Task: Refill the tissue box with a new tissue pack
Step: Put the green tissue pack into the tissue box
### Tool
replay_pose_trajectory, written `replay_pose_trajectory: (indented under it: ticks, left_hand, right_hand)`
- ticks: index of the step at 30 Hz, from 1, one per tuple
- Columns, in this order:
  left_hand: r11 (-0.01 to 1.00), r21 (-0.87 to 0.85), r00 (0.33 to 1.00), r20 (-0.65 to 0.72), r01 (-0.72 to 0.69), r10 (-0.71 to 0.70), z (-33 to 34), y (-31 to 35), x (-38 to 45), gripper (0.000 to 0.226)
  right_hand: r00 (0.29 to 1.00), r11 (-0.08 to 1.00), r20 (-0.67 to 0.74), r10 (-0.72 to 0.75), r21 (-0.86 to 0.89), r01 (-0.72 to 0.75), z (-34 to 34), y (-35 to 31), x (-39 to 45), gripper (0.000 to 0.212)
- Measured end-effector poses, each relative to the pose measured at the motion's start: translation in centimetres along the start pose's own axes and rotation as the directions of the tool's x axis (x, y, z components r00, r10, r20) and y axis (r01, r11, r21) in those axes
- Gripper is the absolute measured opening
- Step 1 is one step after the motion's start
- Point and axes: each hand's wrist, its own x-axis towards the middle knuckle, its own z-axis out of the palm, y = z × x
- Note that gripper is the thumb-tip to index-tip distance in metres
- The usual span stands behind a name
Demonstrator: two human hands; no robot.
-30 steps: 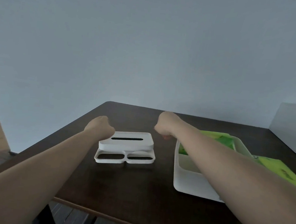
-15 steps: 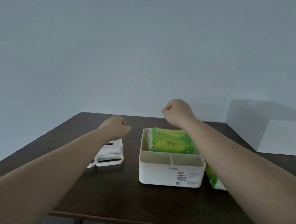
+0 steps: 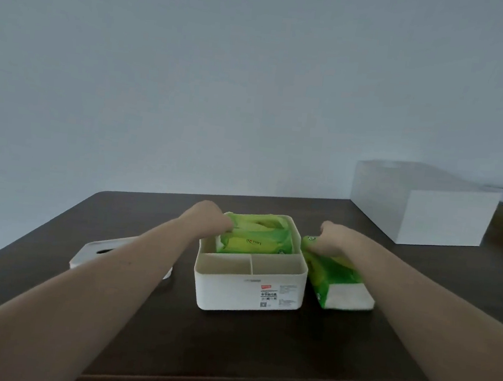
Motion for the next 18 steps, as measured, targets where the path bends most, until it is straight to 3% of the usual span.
replay_pose_trajectory:
  ticks: [3,6,12,18]
  left_hand:
    - [0.998,-0.057,1.000,-0.024,-0.010,0.009,-0.3,0.7,0.2,0.024]
    - [0.976,-0.215,0.997,-0.071,-0.033,0.018,-1.0,1.4,0.4,0.030]
    - [0.853,-0.514,0.988,-0.157,-0.090,0.010,-2.8,2.2,1.8,0.031]
    - [0.764,-0.635,0.983,-0.184,-0.114,-0.006,-3.5,2.0,3.9,0.032]
  right_hand:
    - [0.999,0.998,0.052,0.012,-0.061,-0.008,0.8,0.4,0.2,0.085]
    - [0.996,0.994,0.074,0.040,-0.101,-0.033,1.4,0.6,0.9,0.091]
    - [0.995,0.994,-0.005,0.104,0.017,-0.103,1.4,1.3,2.1,0.088]
    - [0.997,0.994,0.016,0.078,0.072,-0.079,0.9,2.0,3.6,0.087]
